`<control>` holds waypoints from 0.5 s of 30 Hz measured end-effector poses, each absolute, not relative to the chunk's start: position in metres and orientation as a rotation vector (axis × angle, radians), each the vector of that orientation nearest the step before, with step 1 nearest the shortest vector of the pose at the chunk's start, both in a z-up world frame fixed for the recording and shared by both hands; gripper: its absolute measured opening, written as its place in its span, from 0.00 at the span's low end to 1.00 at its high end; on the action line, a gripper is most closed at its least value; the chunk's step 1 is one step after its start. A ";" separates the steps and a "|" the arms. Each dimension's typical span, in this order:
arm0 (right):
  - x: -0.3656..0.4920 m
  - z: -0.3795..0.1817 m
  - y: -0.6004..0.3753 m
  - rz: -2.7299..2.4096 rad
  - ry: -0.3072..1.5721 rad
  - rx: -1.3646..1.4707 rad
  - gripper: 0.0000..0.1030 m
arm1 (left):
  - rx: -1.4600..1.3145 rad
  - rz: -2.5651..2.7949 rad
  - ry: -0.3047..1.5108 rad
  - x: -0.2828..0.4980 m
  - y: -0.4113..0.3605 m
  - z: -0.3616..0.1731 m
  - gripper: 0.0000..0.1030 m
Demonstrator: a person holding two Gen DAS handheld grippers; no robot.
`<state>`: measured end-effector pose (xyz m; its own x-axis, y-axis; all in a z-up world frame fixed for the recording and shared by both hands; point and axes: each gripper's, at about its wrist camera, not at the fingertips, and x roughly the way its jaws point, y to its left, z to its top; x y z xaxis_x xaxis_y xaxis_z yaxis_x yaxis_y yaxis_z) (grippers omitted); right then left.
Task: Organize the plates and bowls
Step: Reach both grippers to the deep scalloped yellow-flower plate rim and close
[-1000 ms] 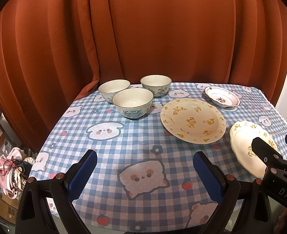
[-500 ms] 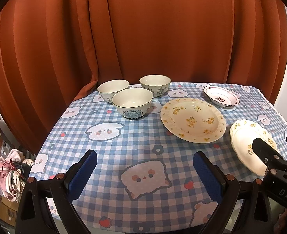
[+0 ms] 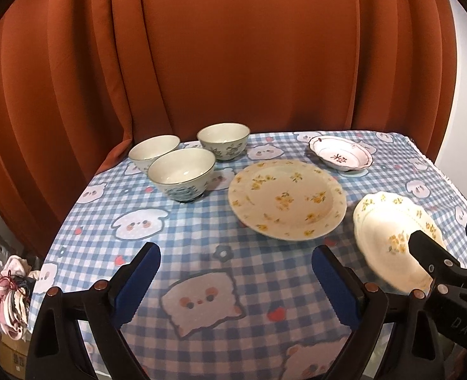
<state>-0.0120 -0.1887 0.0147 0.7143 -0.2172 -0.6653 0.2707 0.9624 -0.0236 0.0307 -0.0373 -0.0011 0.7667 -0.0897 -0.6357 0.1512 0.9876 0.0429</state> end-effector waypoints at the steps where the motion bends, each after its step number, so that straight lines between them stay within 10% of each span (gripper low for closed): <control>1: -0.010 0.015 -0.193 -0.263 0.723 0.078 1.00 | 0.088 -0.126 0.685 0.033 -0.040 -0.001 0.94; 15: 0.040 0.002 -0.299 -0.148 0.776 0.037 1.00 | 0.018 -0.051 0.780 0.067 -0.137 -0.020 0.88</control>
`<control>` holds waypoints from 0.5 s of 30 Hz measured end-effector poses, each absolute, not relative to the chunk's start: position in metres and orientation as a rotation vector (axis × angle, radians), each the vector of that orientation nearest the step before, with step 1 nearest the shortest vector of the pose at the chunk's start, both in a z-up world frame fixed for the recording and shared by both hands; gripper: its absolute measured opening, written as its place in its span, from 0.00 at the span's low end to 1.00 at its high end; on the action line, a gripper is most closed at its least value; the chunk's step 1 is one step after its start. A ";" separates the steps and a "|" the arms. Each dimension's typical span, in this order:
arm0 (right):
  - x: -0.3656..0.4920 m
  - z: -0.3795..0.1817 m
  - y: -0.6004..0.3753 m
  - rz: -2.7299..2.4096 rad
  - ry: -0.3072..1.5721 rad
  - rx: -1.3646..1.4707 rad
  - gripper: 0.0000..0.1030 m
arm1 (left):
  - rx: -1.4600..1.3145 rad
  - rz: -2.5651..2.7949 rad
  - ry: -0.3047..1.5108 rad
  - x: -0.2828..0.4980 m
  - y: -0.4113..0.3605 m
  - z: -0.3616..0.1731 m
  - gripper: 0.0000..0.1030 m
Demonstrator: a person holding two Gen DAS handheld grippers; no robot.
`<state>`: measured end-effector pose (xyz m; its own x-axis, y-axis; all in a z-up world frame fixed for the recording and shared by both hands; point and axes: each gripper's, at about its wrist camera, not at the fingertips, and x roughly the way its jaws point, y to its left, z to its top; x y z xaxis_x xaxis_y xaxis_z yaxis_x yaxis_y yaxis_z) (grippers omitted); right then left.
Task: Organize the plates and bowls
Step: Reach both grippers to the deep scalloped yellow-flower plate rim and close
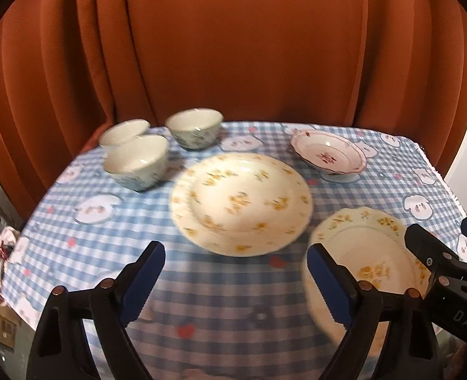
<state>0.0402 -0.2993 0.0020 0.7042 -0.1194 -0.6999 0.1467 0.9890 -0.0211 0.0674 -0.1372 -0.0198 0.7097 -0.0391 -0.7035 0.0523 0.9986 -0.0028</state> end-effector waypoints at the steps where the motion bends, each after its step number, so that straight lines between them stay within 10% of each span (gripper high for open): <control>1: 0.043 -0.001 -0.305 -0.145 0.783 0.034 1.00 | 0.014 -0.048 0.790 0.070 -0.144 -0.023 0.87; 15: 0.091 -0.061 -0.377 -0.033 0.992 0.012 0.89 | 0.048 0.030 1.003 0.098 -0.225 -0.075 0.64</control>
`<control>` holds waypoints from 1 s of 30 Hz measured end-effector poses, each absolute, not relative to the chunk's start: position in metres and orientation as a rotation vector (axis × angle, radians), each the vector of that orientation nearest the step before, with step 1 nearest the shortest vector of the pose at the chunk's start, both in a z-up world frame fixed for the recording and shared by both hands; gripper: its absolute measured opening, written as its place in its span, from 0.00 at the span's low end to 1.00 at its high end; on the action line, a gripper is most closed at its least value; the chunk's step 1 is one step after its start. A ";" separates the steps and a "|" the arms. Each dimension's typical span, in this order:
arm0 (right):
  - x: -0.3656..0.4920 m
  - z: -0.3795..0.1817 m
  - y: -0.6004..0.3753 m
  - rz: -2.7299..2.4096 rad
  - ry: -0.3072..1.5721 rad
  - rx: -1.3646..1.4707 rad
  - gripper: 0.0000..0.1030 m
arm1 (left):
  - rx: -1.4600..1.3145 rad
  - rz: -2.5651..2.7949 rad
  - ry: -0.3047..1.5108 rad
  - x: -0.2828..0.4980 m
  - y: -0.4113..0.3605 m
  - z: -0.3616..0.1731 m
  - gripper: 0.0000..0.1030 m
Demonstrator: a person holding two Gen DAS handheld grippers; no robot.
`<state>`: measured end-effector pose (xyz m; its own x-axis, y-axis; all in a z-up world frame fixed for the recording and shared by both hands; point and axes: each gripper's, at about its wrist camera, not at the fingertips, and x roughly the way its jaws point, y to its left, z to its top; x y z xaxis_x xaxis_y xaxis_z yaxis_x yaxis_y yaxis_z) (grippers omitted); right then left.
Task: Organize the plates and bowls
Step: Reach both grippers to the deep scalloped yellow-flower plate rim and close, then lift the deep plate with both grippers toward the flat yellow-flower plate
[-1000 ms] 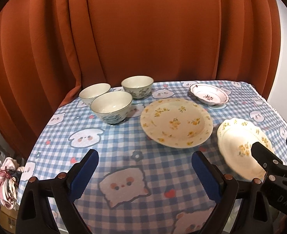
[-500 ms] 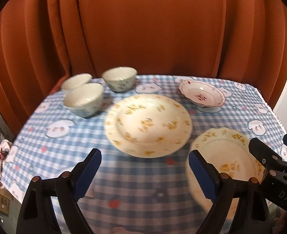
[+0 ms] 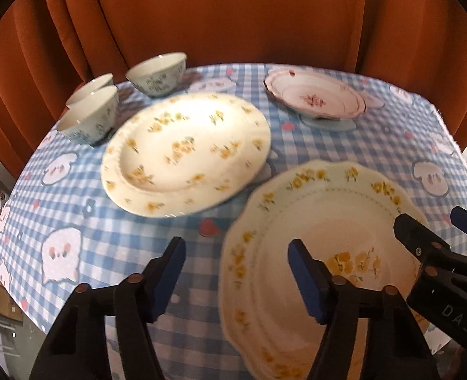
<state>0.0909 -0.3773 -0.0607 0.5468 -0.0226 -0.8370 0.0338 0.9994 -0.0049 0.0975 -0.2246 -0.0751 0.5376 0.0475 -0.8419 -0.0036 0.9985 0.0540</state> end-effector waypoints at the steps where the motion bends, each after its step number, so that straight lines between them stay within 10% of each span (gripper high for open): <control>1: 0.093 -0.064 -0.380 -0.030 1.002 0.015 0.88 | 0.050 0.035 1.016 0.099 -0.227 -0.077 0.63; 9: 0.108 -0.094 -0.400 -0.010 1.122 0.052 0.87 | 0.056 0.077 1.142 0.109 -0.238 -0.100 0.53; 16: 0.115 -0.107 -0.399 0.053 1.180 0.059 0.53 | 0.052 0.108 1.152 0.111 -0.239 -0.102 0.53; 30: 0.115 -0.102 -0.395 0.062 1.195 0.044 0.52 | 0.048 0.110 1.216 0.113 -0.238 -0.097 0.53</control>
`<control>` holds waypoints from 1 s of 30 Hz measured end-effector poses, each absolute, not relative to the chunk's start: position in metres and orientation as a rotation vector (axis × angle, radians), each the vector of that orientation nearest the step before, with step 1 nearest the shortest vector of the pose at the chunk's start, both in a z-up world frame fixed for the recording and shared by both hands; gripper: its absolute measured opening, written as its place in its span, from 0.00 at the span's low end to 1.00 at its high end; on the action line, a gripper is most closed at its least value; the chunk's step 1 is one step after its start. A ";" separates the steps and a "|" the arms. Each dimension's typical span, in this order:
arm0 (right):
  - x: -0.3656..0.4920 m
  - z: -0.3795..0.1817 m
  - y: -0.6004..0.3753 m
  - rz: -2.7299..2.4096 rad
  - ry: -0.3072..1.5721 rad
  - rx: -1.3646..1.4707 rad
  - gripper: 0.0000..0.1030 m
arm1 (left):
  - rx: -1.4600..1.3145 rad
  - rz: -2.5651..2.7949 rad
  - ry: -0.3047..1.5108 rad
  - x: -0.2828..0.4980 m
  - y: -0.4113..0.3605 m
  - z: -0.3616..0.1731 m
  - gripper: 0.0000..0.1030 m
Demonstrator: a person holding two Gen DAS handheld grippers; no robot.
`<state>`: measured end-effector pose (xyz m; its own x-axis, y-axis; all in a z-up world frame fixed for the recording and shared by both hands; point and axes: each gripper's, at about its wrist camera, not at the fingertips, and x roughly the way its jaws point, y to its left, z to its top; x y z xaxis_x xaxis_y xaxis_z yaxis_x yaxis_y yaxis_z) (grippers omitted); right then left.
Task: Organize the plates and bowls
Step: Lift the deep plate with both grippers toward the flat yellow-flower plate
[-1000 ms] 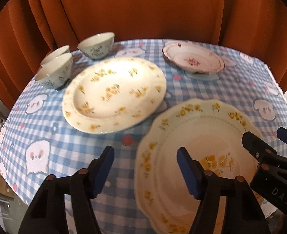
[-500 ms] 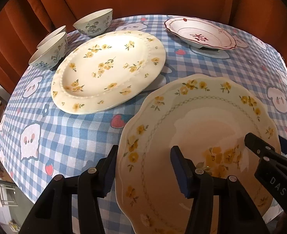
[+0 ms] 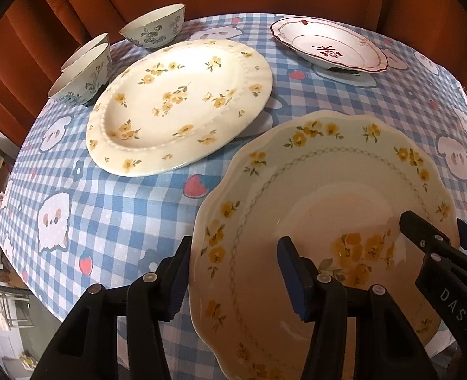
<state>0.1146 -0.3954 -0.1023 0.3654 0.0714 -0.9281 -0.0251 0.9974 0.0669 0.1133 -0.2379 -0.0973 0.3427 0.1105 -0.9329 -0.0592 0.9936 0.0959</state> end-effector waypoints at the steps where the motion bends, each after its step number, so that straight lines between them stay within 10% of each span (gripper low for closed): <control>1: 0.114 -0.101 -0.395 0.060 1.195 0.048 0.52 | 0.052 0.106 1.217 0.113 -0.238 -0.096 0.53; 30: 0.076 -0.077 -0.270 -0.075 1.145 0.063 0.52 | 0.083 -0.020 1.177 0.097 -0.106 -0.077 0.53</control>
<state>0.0765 -0.2703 -0.0769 0.4110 -0.0270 -0.9112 0.0918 0.9957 0.0120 0.0975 -0.1064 -0.0769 0.3835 0.0278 -0.9231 0.0589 0.9968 0.0545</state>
